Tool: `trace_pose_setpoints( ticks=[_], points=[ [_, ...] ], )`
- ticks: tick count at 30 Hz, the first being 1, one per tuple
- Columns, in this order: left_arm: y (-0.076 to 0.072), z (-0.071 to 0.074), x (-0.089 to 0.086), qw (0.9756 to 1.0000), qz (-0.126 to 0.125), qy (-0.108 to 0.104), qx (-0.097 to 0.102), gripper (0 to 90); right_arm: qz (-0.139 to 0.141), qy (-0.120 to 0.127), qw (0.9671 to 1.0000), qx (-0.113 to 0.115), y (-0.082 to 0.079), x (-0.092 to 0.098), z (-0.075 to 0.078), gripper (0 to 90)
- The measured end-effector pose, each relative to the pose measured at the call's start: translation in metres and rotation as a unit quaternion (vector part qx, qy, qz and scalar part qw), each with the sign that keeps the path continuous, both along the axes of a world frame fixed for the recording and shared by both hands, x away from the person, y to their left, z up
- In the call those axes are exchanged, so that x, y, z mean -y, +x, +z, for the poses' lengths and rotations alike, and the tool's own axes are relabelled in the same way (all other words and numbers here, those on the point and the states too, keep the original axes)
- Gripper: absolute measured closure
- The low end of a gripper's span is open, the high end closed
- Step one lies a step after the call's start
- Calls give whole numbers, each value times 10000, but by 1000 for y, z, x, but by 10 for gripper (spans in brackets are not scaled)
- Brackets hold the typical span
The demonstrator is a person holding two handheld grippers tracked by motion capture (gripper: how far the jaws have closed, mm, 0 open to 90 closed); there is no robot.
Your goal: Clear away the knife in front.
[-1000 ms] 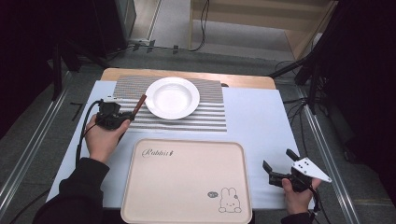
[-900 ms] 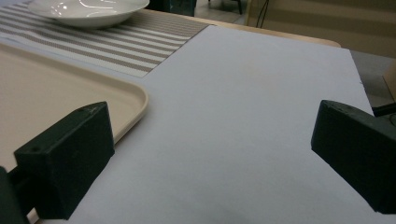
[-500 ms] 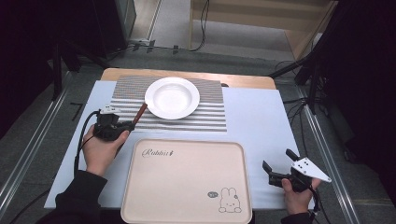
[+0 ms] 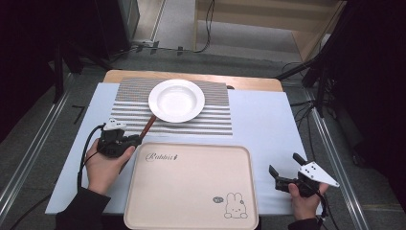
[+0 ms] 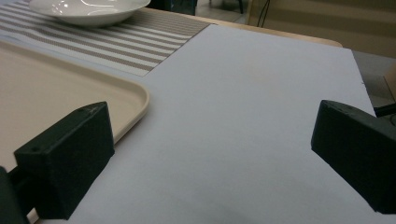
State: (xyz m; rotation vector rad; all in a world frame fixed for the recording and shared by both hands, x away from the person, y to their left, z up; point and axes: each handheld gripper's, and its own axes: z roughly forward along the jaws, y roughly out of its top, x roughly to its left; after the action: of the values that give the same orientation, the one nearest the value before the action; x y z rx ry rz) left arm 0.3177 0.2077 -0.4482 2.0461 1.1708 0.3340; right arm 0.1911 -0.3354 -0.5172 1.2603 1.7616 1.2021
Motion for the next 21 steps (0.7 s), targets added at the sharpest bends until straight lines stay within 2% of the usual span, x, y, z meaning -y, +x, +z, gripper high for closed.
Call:
trace_pose_setpoints(
  ticks=[2,5,9,11,17,21],
  points=[
    [-5,0,2,9999,-122,-57,-5,777,2,4,10000,4,0,0,0,0],
    [-12,-1,8,9997,-253,6,-10,777,-2,1,10000,-5,0,0,0,0],
    [-23,-2,13,9994,-333,-54,-49,777,-10,-4,10000,-5,0,0,0,0],
    [-28,-3,15,9993,-333,-144,-65,777,-11,1,10000,-4,0,0,0,0],
    [-44,-10,20,9993,-349,-130,-84,776,-20,-10,10000,-12,0,0,0,0],
    [-50,-16,19,9991,-302,-248,-146,776,-22,-6,10000,-16,0,-1,0,0]
  ],
)
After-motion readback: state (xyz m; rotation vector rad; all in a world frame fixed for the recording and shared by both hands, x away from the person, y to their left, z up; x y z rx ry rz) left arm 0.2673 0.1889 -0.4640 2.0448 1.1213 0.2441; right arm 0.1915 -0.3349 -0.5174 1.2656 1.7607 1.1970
